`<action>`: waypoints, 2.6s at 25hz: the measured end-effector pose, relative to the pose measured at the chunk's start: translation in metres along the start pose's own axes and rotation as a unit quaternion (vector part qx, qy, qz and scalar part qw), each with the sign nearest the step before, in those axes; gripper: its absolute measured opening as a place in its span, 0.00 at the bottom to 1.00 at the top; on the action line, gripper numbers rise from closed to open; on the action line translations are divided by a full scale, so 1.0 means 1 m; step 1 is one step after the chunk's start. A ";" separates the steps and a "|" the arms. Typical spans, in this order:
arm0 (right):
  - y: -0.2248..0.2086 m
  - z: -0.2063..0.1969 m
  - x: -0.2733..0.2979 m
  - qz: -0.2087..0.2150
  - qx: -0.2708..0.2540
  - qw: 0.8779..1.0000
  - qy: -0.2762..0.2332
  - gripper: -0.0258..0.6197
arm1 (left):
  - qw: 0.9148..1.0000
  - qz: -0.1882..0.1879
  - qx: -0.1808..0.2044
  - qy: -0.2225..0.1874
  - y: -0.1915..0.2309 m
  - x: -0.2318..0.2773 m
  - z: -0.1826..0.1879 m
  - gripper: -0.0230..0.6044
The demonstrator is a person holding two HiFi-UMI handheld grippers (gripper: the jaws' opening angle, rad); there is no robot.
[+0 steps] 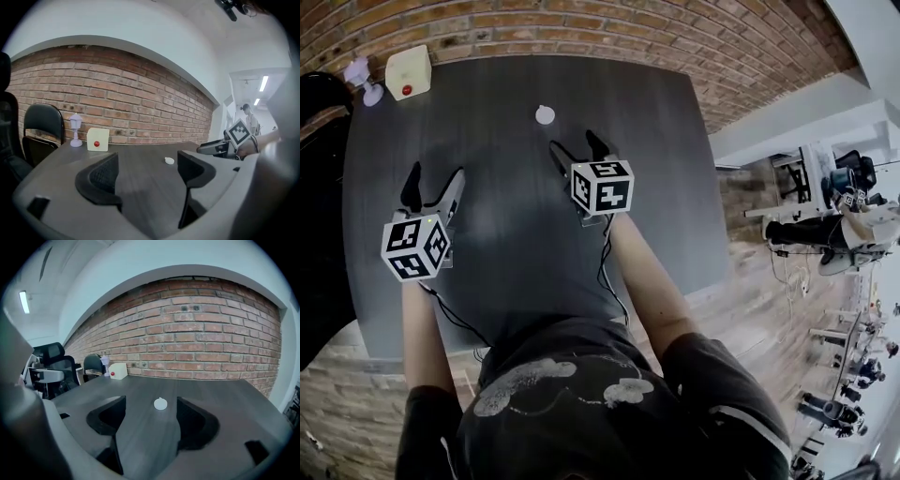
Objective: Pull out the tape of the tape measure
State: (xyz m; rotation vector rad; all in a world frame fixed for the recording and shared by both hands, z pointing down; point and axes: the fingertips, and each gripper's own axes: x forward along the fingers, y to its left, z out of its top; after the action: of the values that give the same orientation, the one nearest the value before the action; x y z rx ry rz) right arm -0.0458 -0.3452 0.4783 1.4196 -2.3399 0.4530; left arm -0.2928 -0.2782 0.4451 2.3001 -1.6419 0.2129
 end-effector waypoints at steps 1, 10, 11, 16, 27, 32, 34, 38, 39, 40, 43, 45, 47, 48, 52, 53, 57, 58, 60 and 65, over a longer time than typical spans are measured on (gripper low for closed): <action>-0.002 -0.003 0.010 -0.002 0.001 1.000 0.005 0.55 | 1.000 0.001 0.001 0.004 0.002 0.004 -0.003 0.65; -0.014 -0.024 0.092 -0.008 -0.031 0.998 0.054 0.54 | 1.000 0.024 0.002 0.014 0.026 0.036 -0.025 0.65; -0.016 -0.027 0.099 -0.009 -0.032 0.998 0.059 0.55 | 1.000 0.025 0.001 0.015 0.027 0.039 -0.027 0.65; -0.026 -0.036 0.133 -0.015 -0.033 0.996 0.077 0.54 | 0.999 0.026 0.006 0.024 0.031 0.054 -0.038 0.65; -0.034 -0.051 0.176 -0.006 -0.034 0.994 0.102 0.54 | 0.999 0.022 0.001 0.039 0.035 0.067 -0.054 0.65; -0.038 -0.055 0.181 -0.015 -0.029 0.994 0.102 0.54 | 0.999 0.024 -0.005 0.040 0.039 0.069 -0.059 0.65; -0.036 -0.057 0.183 -0.010 -0.042 0.993 0.111 0.54 | 0.999 0.024 -0.005 0.041 0.040 0.071 -0.061 0.65; -0.030 -0.061 0.184 -0.001 -0.074 0.990 0.118 0.50 | 0.999 0.020 -0.005 0.044 0.036 0.073 -0.062 0.65; -0.030 -0.061 0.183 0.001 -0.074 0.990 0.118 0.49 | 0.999 0.018 -0.005 0.045 0.034 0.074 -0.062 0.65; -0.030 -0.061 0.183 0.004 -0.074 0.990 0.119 0.49 | 0.999 0.017 -0.005 0.045 0.032 0.074 -0.062 0.65; -0.029 -0.061 0.183 0.015 -0.076 0.989 0.127 0.45 | 0.999 0.013 -0.006 0.045 0.029 0.076 -0.063 0.65; -0.028 -0.062 0.185 0.022 -0.078 0.988 0.133 0.40 | 0.999 0.012 -0.007 0.044 0.028 0.076 -0.064 0.65; -0.028 -0.062 0.185 0.023 -0.077 0.988 0.135 0.40 | 0.999 0.011 -0.007 0.043 0.027 0.075 -0.063 0.65; -0.028 -0.062 0.184 0.022 -0.077 0.988 0.135 0.40 | 0.999 0.010 -0.008 0.042 0.027 0.074 -0.062 0.65; -0.026 -0.059 0.181 0.018 -0.091 0.986 0.138 0.40 | 0.999 0.008 -0.009 0.036 0.027 0.068 -0.056 0.65; -0.026 -0.057 0.179 0.020 -0.095 0.986 0.137 0.40 | 0.999 0.008 -0.009 0.034 0.027 0.067 -0.056 0.65; -0.021 -0.042 0.165 0.027 -0.106 0.986 0.128 0.40 | 1.000 0.006 -0.008 0.029 0.026 0.062 -0.052 0.65; -0.020 -0.037 0.161 0.029 -0.110 0.986 0.125 0.40 | 1.000 0.005 -0.007 0.027 0.026 0.061 -0.049 0.65; -0.016 -0.027 0.151 0.031 -0.117 0.986 0.118 0.40 | 1.000 0.002 -0.004 0.023 0.024 0.057 -0.044 0.65; -0.008 0.004 0.118 0.031 -0.144 0.985 0.085 0.40 | 1.000 -0.009 0.007 0.008 0.011 0.042 -0.027 0.65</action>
State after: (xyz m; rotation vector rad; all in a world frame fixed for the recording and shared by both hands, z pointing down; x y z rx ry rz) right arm -0.0898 -0.4421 0.5299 1.1309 -2.2120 0.2282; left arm -0.2873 -0.3105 0.4844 2.3168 -1.6159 0.2398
